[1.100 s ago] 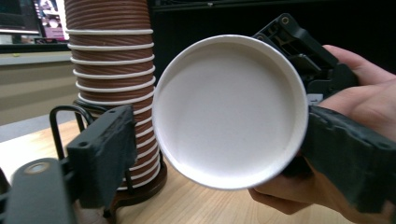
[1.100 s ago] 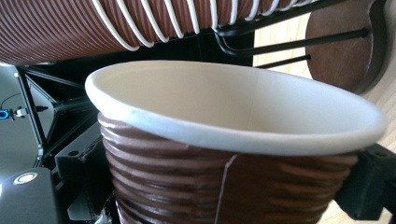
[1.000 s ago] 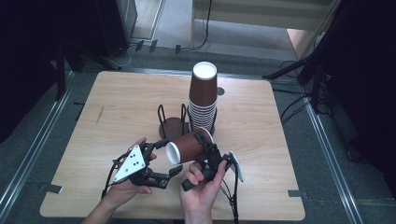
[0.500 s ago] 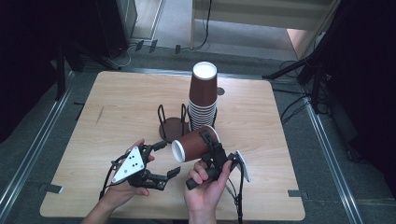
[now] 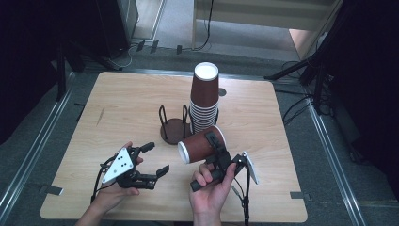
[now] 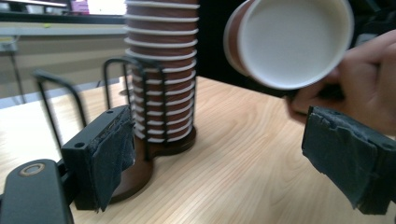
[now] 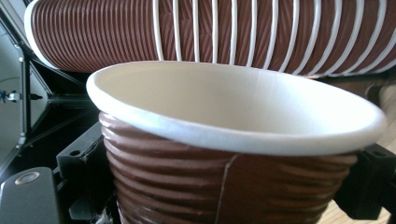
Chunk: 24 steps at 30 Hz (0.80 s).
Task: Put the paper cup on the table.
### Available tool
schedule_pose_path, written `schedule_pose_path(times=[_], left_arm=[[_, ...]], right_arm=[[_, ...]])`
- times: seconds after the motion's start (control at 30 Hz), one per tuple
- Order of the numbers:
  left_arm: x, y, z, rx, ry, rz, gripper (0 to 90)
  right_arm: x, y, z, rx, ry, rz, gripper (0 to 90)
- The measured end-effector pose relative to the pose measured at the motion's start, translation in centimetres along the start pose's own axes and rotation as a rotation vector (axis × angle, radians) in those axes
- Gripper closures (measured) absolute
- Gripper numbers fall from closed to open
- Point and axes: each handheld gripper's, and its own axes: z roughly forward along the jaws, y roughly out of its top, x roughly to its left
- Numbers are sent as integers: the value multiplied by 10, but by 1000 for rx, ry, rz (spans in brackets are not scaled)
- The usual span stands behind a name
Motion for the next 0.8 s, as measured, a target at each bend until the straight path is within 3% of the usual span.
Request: schedule_pose_path(times=[0.27,0.53,0.63,0.8], left_arm=[[23,-10,-15,31,116,-28,102],[39,-17,-27,50,188,-36,96],[41,-20,-31,46,237,-49,94],[50,-25,-39,58,268,-58,95]], right_arm=[[4,3,-5,-19,-4,-62,110],[8,9,-9,-44,-19,-141,110],[10,13,-9,-52,-24,-177,110],[14,18,-12,-65,-32,-232,111]])
